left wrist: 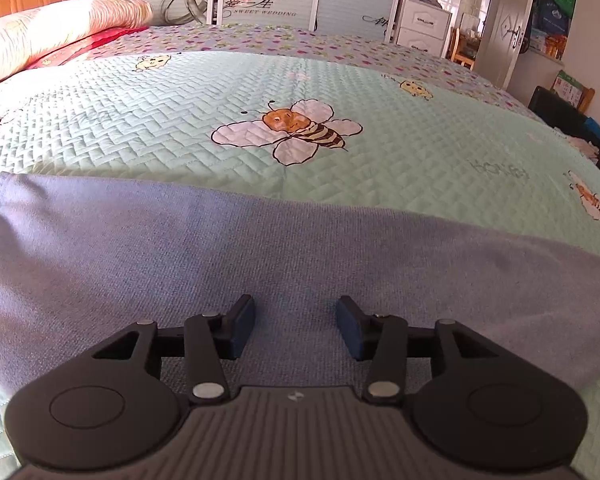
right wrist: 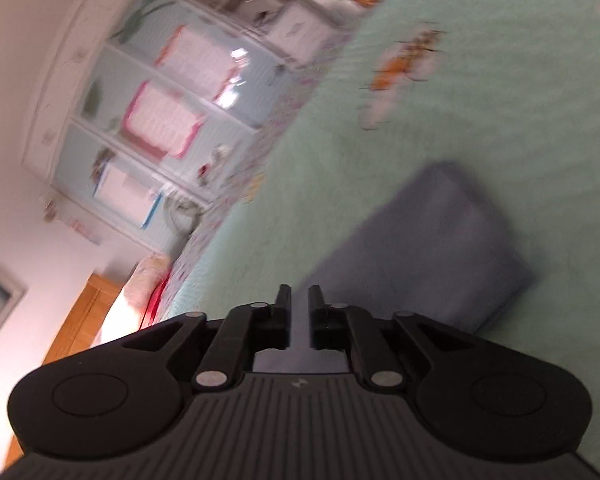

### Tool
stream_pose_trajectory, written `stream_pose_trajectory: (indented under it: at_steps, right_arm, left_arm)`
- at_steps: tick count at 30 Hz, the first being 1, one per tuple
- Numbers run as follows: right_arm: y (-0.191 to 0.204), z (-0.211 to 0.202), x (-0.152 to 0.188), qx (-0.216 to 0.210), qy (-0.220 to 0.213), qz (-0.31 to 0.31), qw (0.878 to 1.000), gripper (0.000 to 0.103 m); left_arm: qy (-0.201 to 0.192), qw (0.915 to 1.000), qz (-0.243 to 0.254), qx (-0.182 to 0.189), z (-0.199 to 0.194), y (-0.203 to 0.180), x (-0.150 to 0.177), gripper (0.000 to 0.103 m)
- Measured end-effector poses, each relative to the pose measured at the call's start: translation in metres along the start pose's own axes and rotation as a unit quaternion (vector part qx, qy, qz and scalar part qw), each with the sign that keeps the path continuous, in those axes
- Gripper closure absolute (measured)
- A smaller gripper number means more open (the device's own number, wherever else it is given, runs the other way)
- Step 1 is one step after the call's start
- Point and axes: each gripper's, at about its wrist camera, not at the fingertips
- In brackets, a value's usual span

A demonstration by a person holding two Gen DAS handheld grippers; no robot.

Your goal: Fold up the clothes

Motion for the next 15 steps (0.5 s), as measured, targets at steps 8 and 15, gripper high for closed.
stream_pose_trajectory:
  at_steps: [8,15]
  right_arm:
    - [0.054,0.062,0.027,-0.030,0.097,-0.102,0.990,0.095]
    - [0.028,0.033,0.000,0.002,0.014,-0.024,1.000,0.093]
  left_arm:
    - [0.016,0.9999,0.004,-0.003,0.001,-0.002,-0.004,0.051]
    - [0.023,0.9997,0.007,-0.006,0.002,-0.004,-0.006,0.050]
Point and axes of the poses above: each gripper's, at about its wrist camera, not at the fingertips, and z roughly the way its jaws point, y to its left, x to its underside, and after that the axes turned 6 degrees about x, right-handed
